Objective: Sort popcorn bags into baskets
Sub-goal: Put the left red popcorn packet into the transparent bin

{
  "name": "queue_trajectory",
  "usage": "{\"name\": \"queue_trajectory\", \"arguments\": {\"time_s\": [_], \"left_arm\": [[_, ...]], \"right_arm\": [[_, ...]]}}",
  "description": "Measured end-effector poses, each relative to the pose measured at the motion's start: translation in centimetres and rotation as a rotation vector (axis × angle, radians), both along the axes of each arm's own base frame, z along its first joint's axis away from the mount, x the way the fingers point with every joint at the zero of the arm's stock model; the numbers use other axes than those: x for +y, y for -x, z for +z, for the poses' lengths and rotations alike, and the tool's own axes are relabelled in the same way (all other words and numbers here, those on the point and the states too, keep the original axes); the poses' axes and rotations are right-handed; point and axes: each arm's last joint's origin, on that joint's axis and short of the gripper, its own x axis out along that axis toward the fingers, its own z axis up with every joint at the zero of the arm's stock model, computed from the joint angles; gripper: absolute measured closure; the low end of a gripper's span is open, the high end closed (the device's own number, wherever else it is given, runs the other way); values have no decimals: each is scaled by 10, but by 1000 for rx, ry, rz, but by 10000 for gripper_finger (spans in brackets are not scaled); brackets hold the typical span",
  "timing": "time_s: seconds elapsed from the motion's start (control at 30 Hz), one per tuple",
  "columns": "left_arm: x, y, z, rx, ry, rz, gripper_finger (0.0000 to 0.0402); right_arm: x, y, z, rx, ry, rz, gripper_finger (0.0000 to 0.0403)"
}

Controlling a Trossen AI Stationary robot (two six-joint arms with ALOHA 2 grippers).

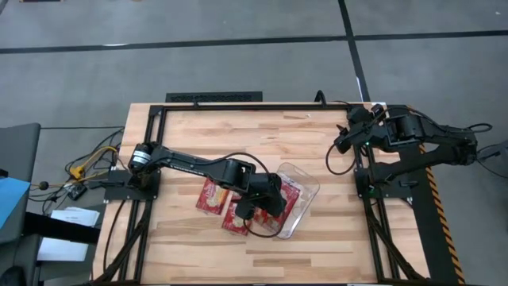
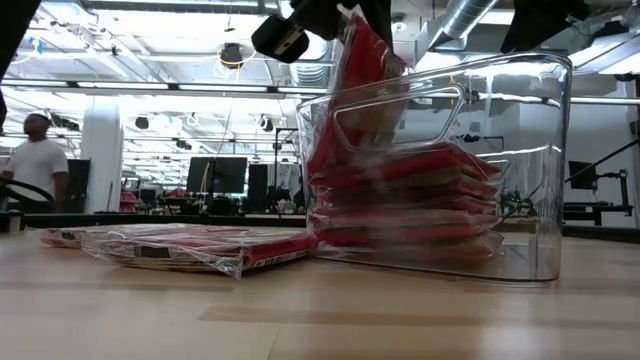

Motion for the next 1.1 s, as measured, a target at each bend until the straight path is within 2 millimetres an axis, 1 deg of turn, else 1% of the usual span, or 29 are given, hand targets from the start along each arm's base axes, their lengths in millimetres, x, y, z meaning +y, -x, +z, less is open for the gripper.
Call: {"name": "queue_trajectory", "arguments": {"time_s": [0.23,0.33,0.43,0.53,0.6,0.7,0.77,0.8,0.9,0.97,1.03,1.1], "left_arm": [[-1,-1,1,-11,52,-29,314],[1,-5,4,-55,51,-10,302],[4,-11,11,-136,59,143,296],[10,-14,29,-201,135,334,294],[18,-11,42,-202,209,492,294],[36,-4,61,-189,368,835,294],[51,3,68,-147,507,1080,294],[59,8,69,-93,573,1201,294],[86,25,64,164,767,1536,294],[103,37,55,342,820,1770,294],[115,47,40,441,764,1967,294],[122,55,23,403,619,2113,296]], "right_arm": [[0,0,0,0,0,0,148],[0,0,0,0,-1,1,148],[0,0,0,-2,-4,3,148],[0,0,0,-2,-8,6,148],[0,0,0,-2,-8,5,148],[0,0,0,2,-9,10,148],[1,0,0,2,-18,17,148],[1,0,0,2,-25,21,148],[1,-1,-1,3,-32,26,148],[1,-1,-1,4,-40,31,148],[1,-1,-1,6,-43,35,148],[1,-1,-1,6,-43,36,148]]}}
